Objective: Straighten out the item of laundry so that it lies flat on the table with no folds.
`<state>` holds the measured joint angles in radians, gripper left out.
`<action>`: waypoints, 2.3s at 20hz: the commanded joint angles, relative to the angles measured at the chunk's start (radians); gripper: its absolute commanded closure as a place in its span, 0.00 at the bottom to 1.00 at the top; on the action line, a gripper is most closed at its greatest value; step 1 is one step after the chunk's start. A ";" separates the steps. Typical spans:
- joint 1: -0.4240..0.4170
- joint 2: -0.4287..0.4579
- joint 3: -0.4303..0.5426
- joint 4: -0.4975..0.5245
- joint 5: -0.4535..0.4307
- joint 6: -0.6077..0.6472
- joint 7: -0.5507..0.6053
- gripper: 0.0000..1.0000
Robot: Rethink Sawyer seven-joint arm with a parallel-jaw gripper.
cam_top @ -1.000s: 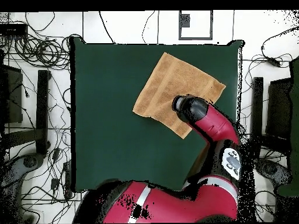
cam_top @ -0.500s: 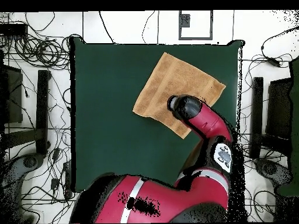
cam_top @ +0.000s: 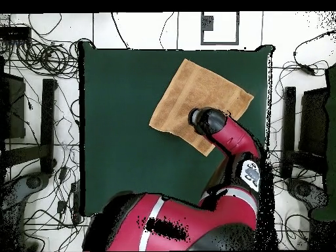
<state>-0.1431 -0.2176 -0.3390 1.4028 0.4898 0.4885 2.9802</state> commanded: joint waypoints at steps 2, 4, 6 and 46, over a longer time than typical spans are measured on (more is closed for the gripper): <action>-0.027 0.076 0.181 0.007 -0.011 -0.019 0.000 1.00; -0.033 0.076 0.187 0.009 -0.014 -0.024 -0.008 1.00; -0.036 0.076 0.190 0.009 -0.017 -0.024 -0.010 1.00; 0.012 -0.058 0.140 0.191 -0.115 0.011 0.062 1.00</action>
<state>-0.1966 -0.3673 -0.2817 1.5912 0.4014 0.4985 2.9802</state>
